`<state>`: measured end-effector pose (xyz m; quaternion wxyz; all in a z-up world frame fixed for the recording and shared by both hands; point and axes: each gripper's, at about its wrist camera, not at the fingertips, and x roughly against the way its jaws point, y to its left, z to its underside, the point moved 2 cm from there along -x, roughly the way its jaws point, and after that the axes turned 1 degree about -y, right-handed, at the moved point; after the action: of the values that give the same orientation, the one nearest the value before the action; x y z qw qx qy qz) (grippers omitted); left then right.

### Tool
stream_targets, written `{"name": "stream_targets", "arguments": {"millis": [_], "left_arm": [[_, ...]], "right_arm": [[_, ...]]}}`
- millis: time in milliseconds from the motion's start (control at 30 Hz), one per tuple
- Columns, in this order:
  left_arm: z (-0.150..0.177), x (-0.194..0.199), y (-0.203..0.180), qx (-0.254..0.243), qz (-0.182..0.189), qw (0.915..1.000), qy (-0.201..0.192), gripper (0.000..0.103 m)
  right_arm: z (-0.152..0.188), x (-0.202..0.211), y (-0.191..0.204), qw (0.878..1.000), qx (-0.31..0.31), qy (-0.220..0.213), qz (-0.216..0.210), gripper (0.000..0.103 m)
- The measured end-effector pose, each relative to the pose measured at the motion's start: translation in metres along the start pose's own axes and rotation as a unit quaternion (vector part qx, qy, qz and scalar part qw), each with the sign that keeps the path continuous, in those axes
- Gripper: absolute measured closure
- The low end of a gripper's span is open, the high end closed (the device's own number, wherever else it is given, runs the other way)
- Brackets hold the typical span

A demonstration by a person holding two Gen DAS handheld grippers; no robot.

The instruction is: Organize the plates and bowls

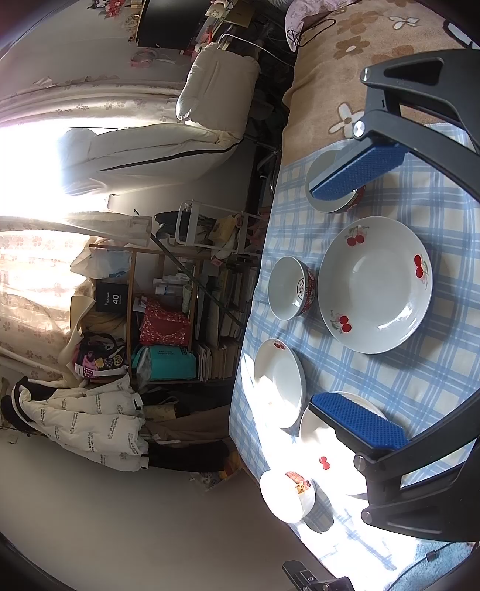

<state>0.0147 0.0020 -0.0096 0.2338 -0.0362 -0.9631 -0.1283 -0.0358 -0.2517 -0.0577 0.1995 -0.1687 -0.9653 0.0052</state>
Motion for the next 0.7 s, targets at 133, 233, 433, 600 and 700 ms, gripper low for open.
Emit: {"name": "stream_targets", "arguments": {"millis": [133, 233, 433, 600, 700], "left_arm": [[0.0, 0.0, 0.0, 0.001, 0.0, 1.0, 0.0, 0.006], [0.001, -0.001, 0.0, 0.001, 0.003, 1.0, 0.002, 0.006], [0.004, -0.005, -0.002, -0.007, 0.004, 0.9999, 0.014, 0.006], [0.003, -0.015, -0.005, -0.013, 0.011, 0.9994, 0.031, 0.006], [0.001, -0.024, -0.007, -0.009, 0.021, 0.9986, 0.048, 0.006]], "right_arm": [[0.001, 0.0, 0.0, 1.0, -0.001, 0.0, 0.0, 0.0], [0.001, -0.001, 0.0, 1.0, 0.0, 0.001, 0.001, 0.0], [0.009, -0.002, 0.003, 1.0, -0.003, 0.007, 0.0, 0.0], [0.007, -0.013, 0.0, 1.0, -0.013, 0.022, -0.012, 0.0], [0.005, -0.018, 0.003, 0.999, -0.016, 0.036, -0.021, 0.0]]}}
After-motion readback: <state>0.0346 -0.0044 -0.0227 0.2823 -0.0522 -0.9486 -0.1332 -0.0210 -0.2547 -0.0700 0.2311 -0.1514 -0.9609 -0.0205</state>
